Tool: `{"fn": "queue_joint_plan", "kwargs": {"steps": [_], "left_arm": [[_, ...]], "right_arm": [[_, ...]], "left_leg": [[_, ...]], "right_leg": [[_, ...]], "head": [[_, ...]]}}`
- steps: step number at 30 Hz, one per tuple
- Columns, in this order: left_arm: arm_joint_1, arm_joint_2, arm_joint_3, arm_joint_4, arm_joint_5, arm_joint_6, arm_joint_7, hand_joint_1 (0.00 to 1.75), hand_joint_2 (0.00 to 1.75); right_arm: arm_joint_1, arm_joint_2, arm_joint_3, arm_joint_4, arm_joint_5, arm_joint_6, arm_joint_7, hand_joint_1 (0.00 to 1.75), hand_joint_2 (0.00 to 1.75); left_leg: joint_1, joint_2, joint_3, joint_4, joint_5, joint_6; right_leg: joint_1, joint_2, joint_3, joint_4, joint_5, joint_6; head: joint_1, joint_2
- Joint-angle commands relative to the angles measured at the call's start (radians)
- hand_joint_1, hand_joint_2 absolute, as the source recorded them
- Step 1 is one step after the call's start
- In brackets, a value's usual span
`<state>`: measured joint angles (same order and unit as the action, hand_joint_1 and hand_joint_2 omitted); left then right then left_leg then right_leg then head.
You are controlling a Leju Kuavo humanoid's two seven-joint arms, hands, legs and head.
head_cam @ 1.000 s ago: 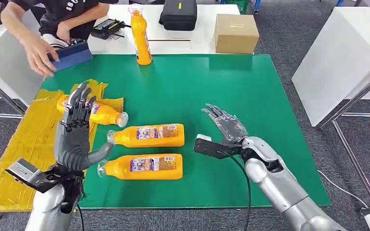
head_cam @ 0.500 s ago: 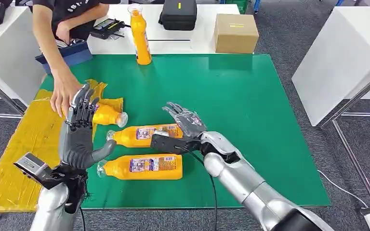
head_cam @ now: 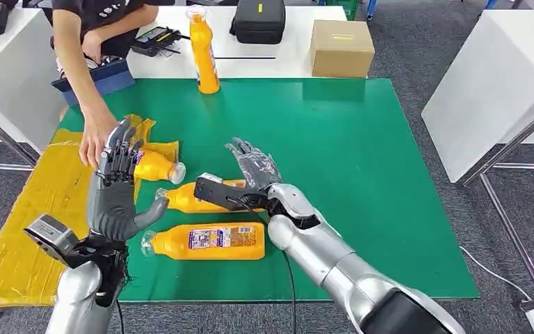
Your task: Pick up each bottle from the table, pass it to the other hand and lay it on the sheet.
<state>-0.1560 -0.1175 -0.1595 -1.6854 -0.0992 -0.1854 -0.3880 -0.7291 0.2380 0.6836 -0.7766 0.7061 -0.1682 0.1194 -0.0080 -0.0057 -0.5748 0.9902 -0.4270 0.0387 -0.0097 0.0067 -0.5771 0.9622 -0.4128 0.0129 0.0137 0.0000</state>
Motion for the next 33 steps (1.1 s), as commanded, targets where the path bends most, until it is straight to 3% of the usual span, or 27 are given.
{"fn": "queue_joint_plan", "kwargs": {"steps": [1, 33], "left_arm": [[-0.039, -0.015, 0.023, 0.084, 0.006, 0.0, 0.007, 0.0, 1.75], [-0.093, -0.02, 0.018, 0.174, 0.02, 0.006, -0.018, 0.0, 1.75]], "right_arm": [[-0.079, 0.027, -0.057, 0.241, 0.038, -0.002, 0.029, 0.0, 1.75], [-0.119, 0.071, -0.056, 0.365, 0.077, 0.053, 0.017, 0.0, 1.75]], "left_leg": [[0.0, 0.0, 0.002, 0.0, 0.0, -0.002], [0.0, -0.001, 0.003, 0.001, -0.001, -0.003]], "right_leg": [[0.0, -0.001, 0.003, 0.0, -0.001, -0.001], [0.0, -0.002, 0.003, 0.001, -0.002, -0.001]], "head": [[0.0, 0.0], [0.0, 0.0]]}}
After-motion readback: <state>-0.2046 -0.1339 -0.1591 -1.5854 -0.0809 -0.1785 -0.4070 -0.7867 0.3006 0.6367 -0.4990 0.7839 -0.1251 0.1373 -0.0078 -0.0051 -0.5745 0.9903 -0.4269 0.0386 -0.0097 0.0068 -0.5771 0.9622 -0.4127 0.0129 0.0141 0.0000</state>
